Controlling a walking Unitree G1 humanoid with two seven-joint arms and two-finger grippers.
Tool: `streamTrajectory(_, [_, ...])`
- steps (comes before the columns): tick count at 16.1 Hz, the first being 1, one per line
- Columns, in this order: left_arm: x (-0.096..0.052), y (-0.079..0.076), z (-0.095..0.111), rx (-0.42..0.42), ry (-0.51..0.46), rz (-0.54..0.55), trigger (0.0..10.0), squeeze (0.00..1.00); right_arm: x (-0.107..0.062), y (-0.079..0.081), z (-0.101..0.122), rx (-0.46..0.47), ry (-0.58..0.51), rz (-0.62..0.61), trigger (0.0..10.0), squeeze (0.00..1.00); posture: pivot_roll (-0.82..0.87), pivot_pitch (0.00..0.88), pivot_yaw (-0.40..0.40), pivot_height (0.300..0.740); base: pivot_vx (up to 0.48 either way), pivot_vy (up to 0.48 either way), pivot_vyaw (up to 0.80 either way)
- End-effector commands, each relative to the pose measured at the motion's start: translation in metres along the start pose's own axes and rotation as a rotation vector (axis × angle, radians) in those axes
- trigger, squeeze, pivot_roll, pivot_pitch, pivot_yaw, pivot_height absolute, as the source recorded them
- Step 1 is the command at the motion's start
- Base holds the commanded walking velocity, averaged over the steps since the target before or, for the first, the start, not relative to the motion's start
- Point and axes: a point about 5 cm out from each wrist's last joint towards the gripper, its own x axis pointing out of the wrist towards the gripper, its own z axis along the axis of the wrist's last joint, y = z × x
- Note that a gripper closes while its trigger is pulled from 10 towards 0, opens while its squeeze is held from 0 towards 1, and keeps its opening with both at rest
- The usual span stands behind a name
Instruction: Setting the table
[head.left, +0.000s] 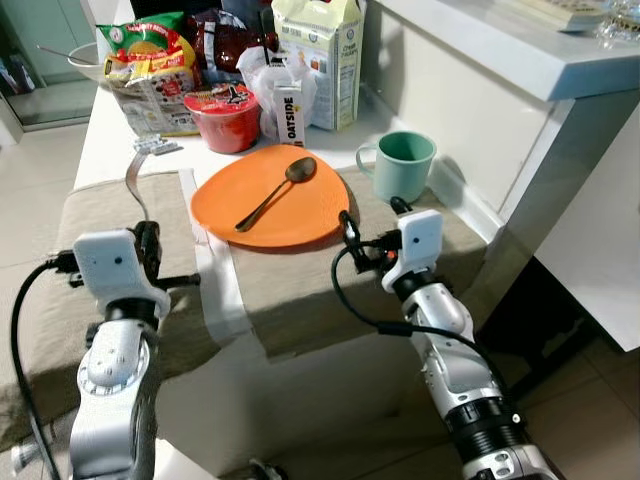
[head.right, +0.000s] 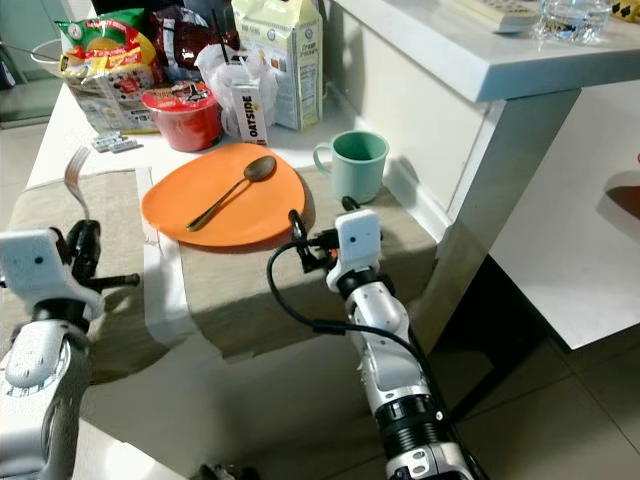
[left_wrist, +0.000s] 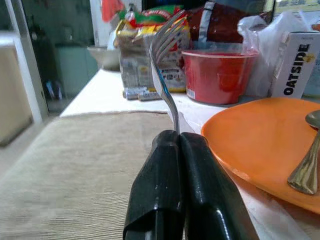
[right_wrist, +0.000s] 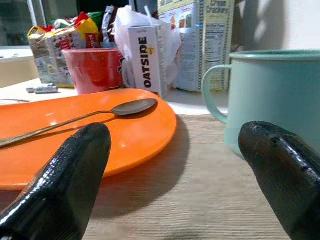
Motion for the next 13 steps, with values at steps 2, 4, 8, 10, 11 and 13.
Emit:
streamTrajectory(2, [0.0033, -0.0058, -0.0076, -0.063, 0.071, -0.015, 0.0, 0.00, 0.0006, 0.0034, -0.0043, 0.013, 0.024, 0.009, 10.0, 0.00, 0.01, 0.000, 0.043, 0.740, 0.000, 0.000, 0.00])
streamTrajectory(4, [0.0015, -0.0092, -0.0059, -0.086, 0.067, -0.008, 0.0, 0.00, -0.0011, 0.0021, -0.0064, 0.021, 0.036, 0.003, 10.0, 0.00, 0.01, 0.000, 0.036, 0.740, 0.000, 0.000, 0.00])
streamTrajectory(8, [0.0021, -0.0101, -0.0015, -0.128, 0.061, 0.004, 0.0, 0.00, -0.0033, -0.0035, -0.0100, 0.023, 0.062, -0.009, 10.0, 0.00, 0.00, 0.000, 0.030, 0.740, -0.210, 0.000, 0.00])
streamTrajectory(10, [0.0030, -0.0104, -0.0011, -0.128, 0.062, 0.004, 0.0, 0.00, -0.0039, -0.0041, -0.0101, 0.021, 0.064, -0.009, 10.0, 0.00, -0.01, 0.005, 0.028, 0.740, -0.428, 0.000, 0.00])
streamTrajectory(11, [0.0037, -0.0112, -0.0008, -0.125, 0.061, 0.002, 0.0, 0.00, -0.0044, -0.0044, -0.0105, 0.021, 0.068, -0.009, 10.0, 0.00, -0.01, 0.006, 0.029, 0.740, -0.390, 0.000, 0.00])
streamTrajectory(13, [0.0052, -0.0120, -0.0004, -0.116, 0.059, -0.002, 0.0, 0.00, -0.0053, -0.0039, -0.0118, 0.020, 0.076, -0.007, 10.0, 0.00, -0.01, 0.008, 0.029, 0.740, -0.186, 0.000, 0.00])
